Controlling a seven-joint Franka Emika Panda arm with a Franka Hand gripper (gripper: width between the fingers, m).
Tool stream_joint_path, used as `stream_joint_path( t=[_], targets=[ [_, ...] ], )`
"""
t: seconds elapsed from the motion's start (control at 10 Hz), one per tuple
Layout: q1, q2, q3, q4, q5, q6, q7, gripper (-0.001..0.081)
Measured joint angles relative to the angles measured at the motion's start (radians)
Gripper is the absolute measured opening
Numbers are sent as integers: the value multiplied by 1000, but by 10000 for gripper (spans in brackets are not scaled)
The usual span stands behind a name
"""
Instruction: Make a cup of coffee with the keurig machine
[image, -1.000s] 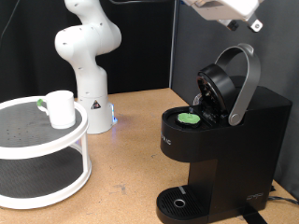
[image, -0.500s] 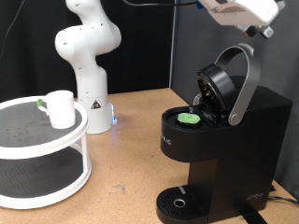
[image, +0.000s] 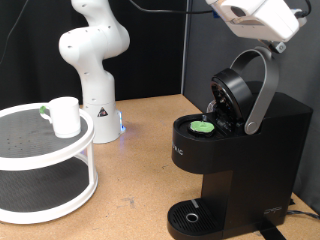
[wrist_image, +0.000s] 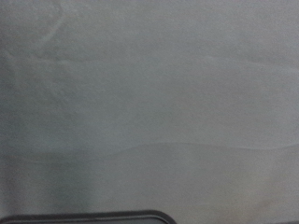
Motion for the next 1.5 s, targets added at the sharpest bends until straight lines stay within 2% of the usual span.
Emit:
stream_joint_path(
  t=[0.3, 0.8, 1.1, 1.5],
  targets=[
    [-1, 9, -4, -3, 12, 26, -28, 2],
    [-12, -1, -26, -3, 1, -30, -41, 0],
    [-32, -20, -47, -4, -39, -77, -41, 0],
    [-80, -35, -94, -16, -112, -155, -41, 0]
  ],
)
